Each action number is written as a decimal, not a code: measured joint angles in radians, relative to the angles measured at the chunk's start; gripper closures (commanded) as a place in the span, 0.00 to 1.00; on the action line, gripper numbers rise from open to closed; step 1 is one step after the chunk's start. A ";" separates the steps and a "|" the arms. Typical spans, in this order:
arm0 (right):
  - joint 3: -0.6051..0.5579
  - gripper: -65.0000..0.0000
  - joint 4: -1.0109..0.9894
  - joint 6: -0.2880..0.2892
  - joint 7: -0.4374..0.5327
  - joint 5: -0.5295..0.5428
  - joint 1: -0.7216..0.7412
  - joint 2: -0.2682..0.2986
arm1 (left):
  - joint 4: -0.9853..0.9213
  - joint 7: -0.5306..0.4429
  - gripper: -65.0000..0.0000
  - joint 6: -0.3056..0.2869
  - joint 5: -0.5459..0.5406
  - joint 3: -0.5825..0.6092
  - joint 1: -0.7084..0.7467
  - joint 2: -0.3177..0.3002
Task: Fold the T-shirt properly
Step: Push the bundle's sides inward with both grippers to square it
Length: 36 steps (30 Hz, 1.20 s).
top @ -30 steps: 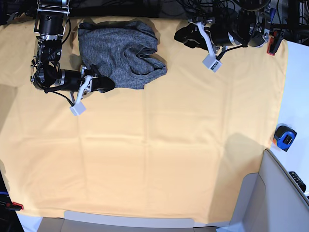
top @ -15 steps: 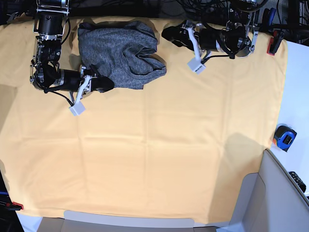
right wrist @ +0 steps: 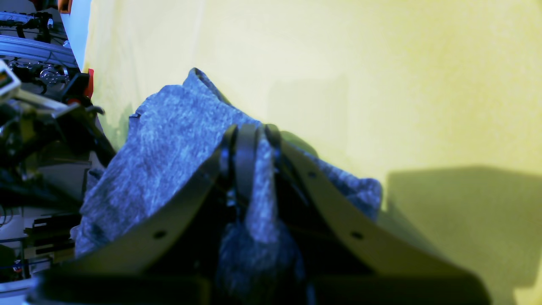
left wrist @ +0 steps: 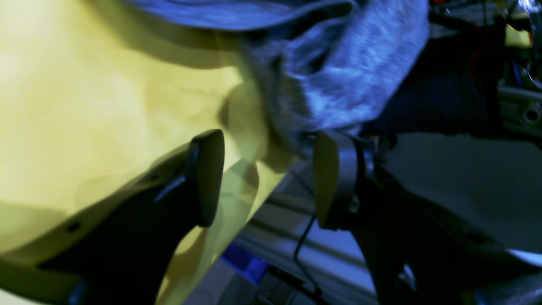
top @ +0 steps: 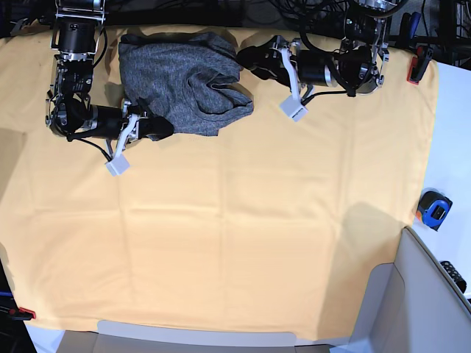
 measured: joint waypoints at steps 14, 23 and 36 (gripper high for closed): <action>0.000 0.96 0.002 0.003 0.000 0.003 -0.005 0.002 | -0.002 -0.019 0.22 0.000 -0.039 0.000 0.030 0.000; 0.000 0.96 0.002 0.003 0.000 0.002 -0.005 0.002 | -0.092 -0.026 0.21 -0.004 -0.076 0.008 0.016 0.027; 0.000 0.97 0.006 0.003 0.000 -0.039 -0.005 -0.006 | -0.097 -0.025 0.21 -0.003 -0.050 0.008 0.014 0.098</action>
